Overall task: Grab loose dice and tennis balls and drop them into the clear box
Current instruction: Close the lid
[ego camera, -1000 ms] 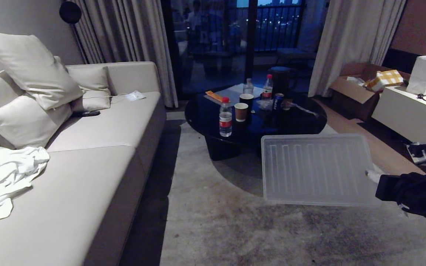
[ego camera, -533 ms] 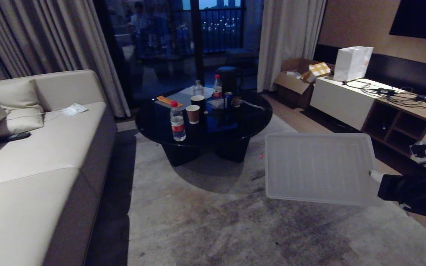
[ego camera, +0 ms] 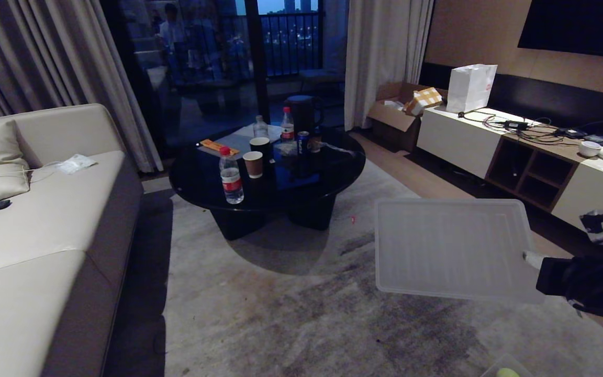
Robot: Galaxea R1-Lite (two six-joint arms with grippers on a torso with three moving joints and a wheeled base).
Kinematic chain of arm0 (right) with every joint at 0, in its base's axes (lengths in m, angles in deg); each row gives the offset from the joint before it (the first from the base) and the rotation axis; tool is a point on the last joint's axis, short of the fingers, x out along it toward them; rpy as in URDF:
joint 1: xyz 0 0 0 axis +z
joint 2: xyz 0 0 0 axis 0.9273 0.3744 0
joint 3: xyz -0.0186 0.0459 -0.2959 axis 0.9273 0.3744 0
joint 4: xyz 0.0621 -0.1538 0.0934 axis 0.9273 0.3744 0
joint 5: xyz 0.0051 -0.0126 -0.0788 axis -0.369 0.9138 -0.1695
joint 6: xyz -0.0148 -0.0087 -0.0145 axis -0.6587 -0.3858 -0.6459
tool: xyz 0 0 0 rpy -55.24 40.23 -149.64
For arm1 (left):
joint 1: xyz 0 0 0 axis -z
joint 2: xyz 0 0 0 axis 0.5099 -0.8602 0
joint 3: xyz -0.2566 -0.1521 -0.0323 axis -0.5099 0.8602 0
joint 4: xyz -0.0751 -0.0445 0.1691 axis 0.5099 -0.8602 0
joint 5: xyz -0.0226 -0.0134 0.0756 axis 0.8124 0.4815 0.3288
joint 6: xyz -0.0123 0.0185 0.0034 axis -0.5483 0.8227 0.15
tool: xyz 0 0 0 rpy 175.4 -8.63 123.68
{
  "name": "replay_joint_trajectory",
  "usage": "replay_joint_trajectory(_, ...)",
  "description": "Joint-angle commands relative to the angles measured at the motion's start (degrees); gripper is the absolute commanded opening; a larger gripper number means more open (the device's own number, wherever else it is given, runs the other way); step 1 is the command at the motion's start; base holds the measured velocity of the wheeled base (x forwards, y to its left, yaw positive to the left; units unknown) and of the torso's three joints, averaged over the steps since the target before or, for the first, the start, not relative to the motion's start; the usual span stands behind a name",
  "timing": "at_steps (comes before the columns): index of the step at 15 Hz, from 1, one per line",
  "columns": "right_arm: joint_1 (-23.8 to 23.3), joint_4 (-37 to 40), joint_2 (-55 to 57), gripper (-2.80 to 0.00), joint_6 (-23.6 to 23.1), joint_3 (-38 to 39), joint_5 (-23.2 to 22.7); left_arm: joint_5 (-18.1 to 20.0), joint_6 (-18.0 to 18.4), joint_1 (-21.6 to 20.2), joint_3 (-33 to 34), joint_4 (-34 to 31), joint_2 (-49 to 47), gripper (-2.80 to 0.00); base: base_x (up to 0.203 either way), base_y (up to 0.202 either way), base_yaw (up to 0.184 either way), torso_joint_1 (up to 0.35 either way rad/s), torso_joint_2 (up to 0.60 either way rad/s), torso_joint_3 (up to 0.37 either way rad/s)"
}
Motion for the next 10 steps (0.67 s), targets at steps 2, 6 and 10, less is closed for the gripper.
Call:
replay_joint_trajectory(2,-0.07,-0.31,0.24,-2.8,0.3,0.57,-0.04,-0.04,-0.07,0.0,0.0,0.02,-0.07,-2.8,0.0,0.0,0.0,0.0,0.0,0.0)
replay_joint_trajectory(6,-0.73,-0.22,3.85,-2.8,3.6,3.47,0.13,-0.04,-0.07,0.0,0.0,0.02,0.0,-2.8,0.0,0.0,0.0,0.0,0.0,0.0)
replay_joint_trajectory(10,-2.49,-0.22,5.56,-2.8,6.93,3.54,1.54,-0.03,-0.07,0.0,0.0,0.02,-0.04,-2.8,0.0,0.0,0.0,0.0,0.0,0.0)
